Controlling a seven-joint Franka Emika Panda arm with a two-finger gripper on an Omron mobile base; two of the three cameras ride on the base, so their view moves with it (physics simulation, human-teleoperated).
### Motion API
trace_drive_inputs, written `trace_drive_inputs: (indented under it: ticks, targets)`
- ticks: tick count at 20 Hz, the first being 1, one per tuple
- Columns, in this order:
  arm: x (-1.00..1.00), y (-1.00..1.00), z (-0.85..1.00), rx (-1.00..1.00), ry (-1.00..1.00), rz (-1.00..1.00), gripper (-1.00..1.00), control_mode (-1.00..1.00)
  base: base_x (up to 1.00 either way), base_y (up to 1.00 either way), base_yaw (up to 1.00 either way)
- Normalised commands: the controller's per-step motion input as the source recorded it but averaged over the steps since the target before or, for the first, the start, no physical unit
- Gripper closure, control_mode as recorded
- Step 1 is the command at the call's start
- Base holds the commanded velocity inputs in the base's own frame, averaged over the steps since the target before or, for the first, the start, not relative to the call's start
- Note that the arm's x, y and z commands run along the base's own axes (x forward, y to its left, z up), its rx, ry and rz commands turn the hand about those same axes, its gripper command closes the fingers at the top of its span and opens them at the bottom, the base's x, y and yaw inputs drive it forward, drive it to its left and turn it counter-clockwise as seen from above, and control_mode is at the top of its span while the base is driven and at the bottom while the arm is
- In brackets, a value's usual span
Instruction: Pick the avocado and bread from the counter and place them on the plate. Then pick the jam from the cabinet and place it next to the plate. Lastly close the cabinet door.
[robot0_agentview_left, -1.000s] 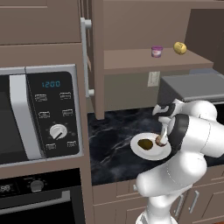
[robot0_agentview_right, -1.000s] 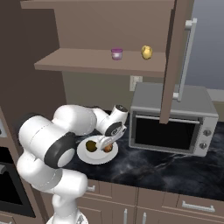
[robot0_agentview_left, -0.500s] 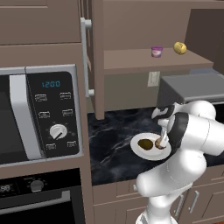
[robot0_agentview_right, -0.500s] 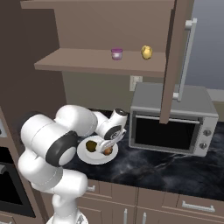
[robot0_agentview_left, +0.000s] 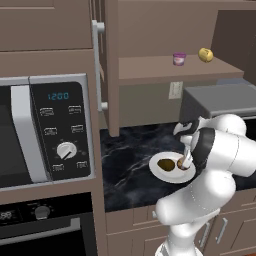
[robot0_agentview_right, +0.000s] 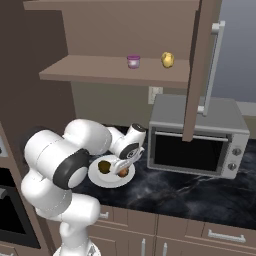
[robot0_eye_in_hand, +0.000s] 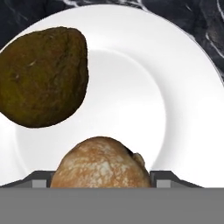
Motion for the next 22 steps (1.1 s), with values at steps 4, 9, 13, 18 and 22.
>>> trace_drive_inputs:
  ticks: [4,9,13,18,22]
  targets:
    - [-0.02,0.0,0.08,0.0,0.0,-0.01,-1.0,-1.0,0.0,0.0,0.0]
    - [-0.2,0.0,0.74,0.01,0.0,-0.15,-1.0,-1.0,0.0,0.0,0.0]
    - [-0.41,0.14,0.73,0.0,0.0,-0.14,-1.0,-1.0,0.0,0.0,0.0]
    - [-0.57,0.03,0.89,-0.01,0.04,-0.2,-1.0,-1.0,0.0,0.0,0.0]
    - [-0.62,0.0,0.72,0.0,0.01,-0.27,-1.0,-1.0,0.0,0.0,0.0]
